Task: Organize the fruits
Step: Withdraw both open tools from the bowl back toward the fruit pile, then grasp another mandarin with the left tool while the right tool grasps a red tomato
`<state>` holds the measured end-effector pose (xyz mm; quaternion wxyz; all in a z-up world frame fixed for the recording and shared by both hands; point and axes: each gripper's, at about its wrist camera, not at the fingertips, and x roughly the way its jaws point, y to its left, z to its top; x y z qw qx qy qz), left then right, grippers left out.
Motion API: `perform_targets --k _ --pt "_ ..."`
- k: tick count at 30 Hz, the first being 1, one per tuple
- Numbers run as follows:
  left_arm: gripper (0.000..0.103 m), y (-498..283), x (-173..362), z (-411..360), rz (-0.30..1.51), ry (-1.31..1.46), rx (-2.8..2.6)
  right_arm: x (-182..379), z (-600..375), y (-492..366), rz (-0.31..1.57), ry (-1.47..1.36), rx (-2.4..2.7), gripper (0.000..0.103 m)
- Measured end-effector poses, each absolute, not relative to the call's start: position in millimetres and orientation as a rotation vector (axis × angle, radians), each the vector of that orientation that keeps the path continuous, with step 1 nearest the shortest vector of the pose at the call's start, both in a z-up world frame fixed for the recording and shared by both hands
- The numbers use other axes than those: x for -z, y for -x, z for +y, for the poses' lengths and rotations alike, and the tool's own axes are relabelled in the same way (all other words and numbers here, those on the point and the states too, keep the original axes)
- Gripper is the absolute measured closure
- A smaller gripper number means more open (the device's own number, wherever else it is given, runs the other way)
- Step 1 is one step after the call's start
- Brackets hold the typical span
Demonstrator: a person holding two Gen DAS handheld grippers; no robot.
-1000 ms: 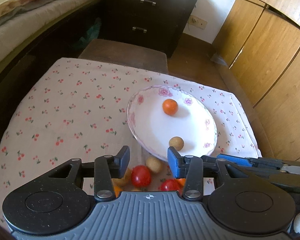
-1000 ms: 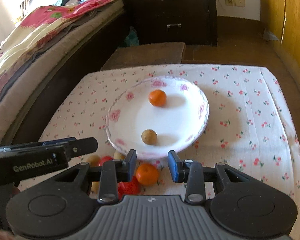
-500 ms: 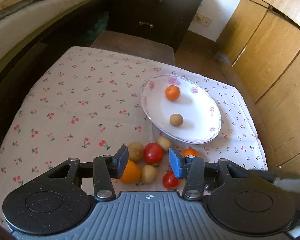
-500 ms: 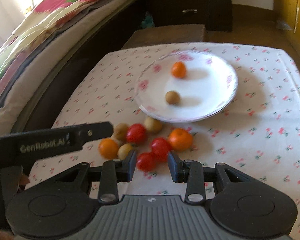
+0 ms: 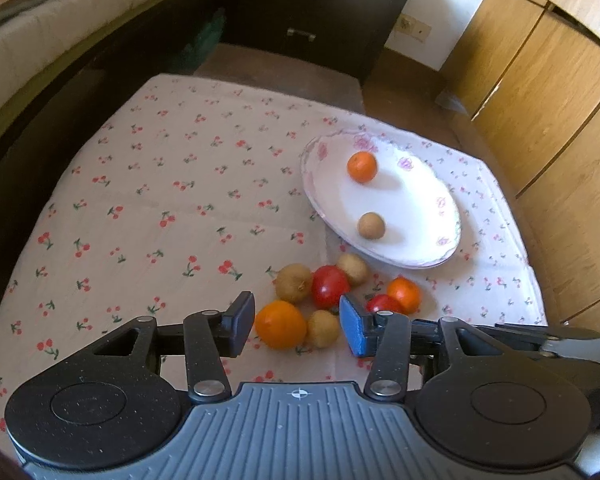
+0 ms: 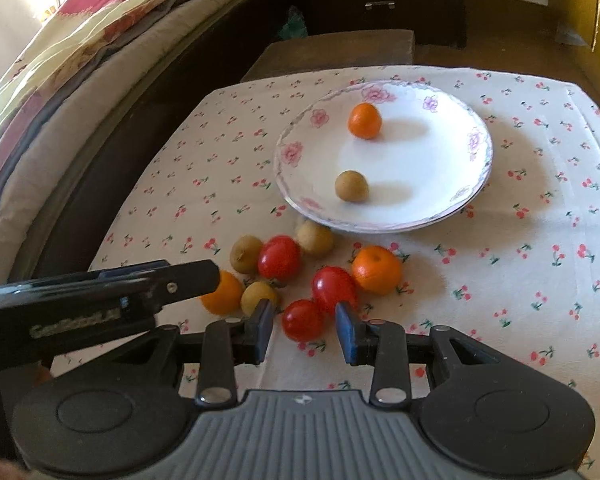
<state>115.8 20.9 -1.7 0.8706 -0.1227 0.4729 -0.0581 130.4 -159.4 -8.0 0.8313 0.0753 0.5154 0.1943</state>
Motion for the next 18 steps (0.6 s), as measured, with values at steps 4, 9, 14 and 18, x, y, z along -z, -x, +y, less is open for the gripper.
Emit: perform_targets --k 4,9,14,18 --pt "0.047 -116 3 29 0.996 0.301 0.116 14 -154 -132 1.116 -0.158 -0.412 0.067" --pt "0.045 -116 0 30 0.985 0.3 0.122 22 -152 -137 1.133 -0.172 -0.4 0.067" --pt "0.045 -117 0 30 0.988 0.302 0.123 31 -150 -142 1.141 -0.176 -0.389 0.067" --pt "0.044 -118 3 29 0.995 0.297 0.125 32 -149 -144 1.126 -0.175 -0.396 0.07"
